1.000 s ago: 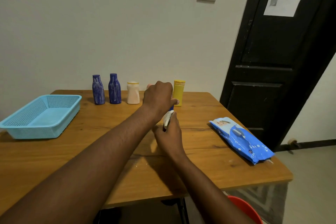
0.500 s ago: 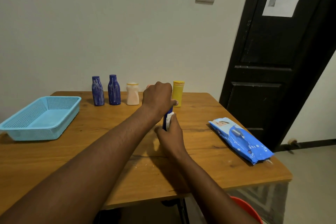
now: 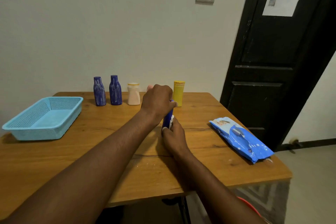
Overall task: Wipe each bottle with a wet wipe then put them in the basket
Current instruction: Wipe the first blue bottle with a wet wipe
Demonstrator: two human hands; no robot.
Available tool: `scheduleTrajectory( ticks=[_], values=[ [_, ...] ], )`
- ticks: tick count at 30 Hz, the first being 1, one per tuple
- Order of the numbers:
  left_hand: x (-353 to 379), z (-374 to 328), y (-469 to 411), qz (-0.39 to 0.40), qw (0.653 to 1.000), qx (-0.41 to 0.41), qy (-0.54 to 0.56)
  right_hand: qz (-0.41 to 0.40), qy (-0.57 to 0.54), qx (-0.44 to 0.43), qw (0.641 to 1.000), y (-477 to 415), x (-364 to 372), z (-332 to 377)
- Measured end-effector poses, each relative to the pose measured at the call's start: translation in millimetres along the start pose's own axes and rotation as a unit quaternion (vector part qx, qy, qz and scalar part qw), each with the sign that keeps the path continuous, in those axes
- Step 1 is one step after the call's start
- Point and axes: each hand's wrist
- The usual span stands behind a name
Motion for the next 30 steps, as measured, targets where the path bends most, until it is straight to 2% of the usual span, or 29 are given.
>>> scheduleTrajectory(
  ticks=[14, 24, 30],
  values=[
    [-87.5, 52.0, 24.7, -0.034, 0.998, -0.056, 0.008, 0.046, -0.045, -0.107, 0.992, 68.8, 33.2, 48.3],
    [-143.2, 116.4, 58.2, -0.049, 0.993, -0.109, -0.01, 0.077, -0.064, -0.062, 0.993, 106.3, 78.3, 61.1],
    [-155.7, 134.8, 75.6, -0.05, 0.992, -0.114, -0.013, 0.096, -0.077, -0.022, 0.992, 122.2, 88.0, 73.0]
  ],
)
Point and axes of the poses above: each hand's wrist, its own y-axis away from the middle knuckle, its own x-axis out of the palm, z = x × y, and after that the axes turned 11 degrees about -z, right-handed
